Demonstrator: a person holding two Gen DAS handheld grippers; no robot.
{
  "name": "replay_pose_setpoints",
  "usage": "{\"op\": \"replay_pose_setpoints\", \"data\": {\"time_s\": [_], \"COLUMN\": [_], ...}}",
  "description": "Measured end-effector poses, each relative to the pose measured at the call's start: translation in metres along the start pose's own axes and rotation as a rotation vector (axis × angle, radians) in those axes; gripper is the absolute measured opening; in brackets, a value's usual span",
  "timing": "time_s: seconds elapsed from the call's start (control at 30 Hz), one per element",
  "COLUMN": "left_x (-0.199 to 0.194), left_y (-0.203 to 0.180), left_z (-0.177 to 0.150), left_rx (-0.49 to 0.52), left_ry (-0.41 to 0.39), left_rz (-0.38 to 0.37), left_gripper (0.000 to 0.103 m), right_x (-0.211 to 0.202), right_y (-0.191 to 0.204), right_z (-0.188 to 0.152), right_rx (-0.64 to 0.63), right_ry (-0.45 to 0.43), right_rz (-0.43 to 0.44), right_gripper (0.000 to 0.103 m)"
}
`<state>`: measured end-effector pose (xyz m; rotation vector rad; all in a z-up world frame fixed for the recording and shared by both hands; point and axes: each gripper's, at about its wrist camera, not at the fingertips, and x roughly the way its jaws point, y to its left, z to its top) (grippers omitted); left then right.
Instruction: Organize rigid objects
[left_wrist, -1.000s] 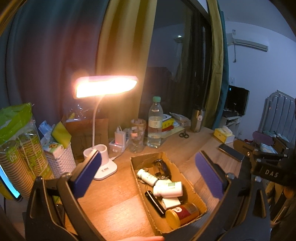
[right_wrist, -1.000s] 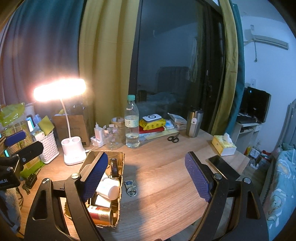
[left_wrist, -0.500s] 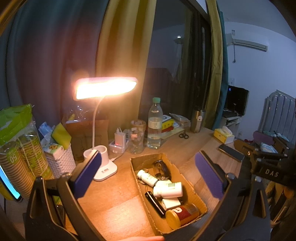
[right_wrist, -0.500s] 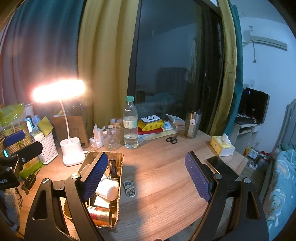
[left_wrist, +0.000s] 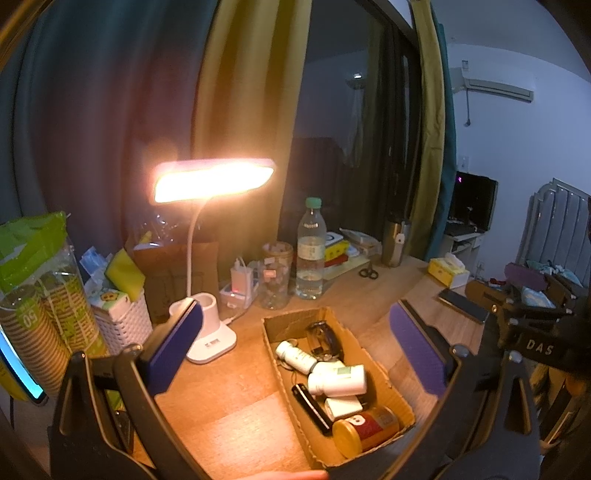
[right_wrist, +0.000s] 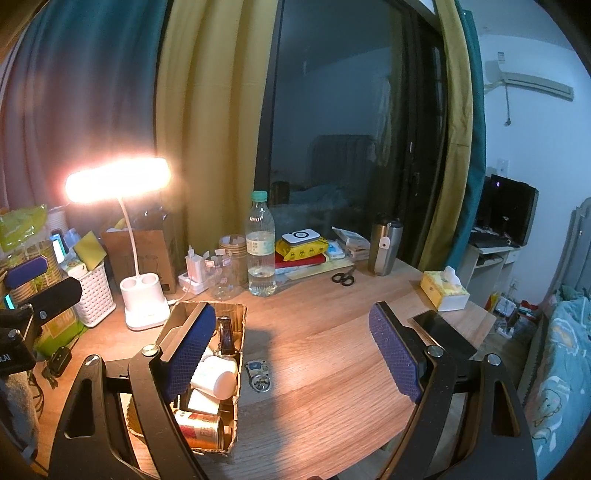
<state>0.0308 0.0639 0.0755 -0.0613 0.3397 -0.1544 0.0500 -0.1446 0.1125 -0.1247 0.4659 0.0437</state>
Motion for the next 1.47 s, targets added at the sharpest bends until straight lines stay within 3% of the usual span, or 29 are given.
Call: {"op": "replay_pose_setpoints", "data": {"time_s": [1.47], "left_x": [0.0011], "left_y": [-0.0018], "left_z": [-0.0009], "left_rx": [-0.002], "left_ry": [0.011], "left_rz": [-0.005], "left_gripper": [0.102], "right_x": [0.0017], "right_y": [0.0007], "right_z": [-0.0046], "right_rx": [-0.001], "right_ry": [0.012], "right_rz": [0.007], "right_gripper": [0.087]}}
